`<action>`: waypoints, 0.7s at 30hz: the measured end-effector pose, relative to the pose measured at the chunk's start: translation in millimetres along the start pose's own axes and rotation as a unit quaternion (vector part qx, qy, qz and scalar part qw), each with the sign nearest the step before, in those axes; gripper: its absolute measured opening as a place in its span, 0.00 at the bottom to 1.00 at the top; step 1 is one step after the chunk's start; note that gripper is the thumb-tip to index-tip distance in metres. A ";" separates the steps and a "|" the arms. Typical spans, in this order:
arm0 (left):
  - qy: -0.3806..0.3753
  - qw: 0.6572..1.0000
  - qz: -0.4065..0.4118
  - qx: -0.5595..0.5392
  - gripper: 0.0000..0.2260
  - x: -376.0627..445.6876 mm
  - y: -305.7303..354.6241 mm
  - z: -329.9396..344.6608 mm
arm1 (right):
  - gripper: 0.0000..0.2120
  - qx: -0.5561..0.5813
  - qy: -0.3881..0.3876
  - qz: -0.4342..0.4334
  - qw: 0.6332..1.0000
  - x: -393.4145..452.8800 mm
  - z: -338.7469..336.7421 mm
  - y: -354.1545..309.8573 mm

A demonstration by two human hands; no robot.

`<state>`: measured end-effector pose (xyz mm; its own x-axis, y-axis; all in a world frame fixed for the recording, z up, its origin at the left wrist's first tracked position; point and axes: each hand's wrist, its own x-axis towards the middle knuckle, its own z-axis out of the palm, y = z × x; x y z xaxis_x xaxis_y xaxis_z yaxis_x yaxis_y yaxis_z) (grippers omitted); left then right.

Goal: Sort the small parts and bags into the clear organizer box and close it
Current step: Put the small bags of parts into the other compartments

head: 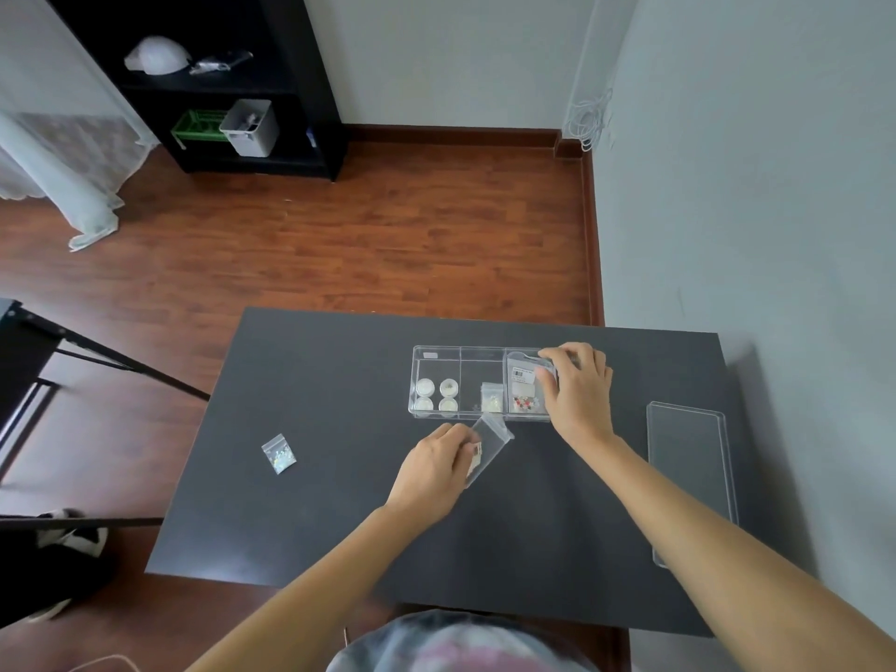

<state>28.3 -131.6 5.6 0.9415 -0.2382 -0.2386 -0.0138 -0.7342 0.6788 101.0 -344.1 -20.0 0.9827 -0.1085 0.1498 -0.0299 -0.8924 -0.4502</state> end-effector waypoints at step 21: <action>0.091 0.986 -0.072 -0.117 0.04 54.9 35.2 4.8 | 0.04 0.262 -0.023 0.173 0.949 -6.6 -50.2 -6.5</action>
<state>77.9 -173.6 13.0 0.9734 -0.0087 -0.2291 0.1817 -0.5798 0.7942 85.5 -359.6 26.1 0.9378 -0.3252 -0.1211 -0.2701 -0.4649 -0.8432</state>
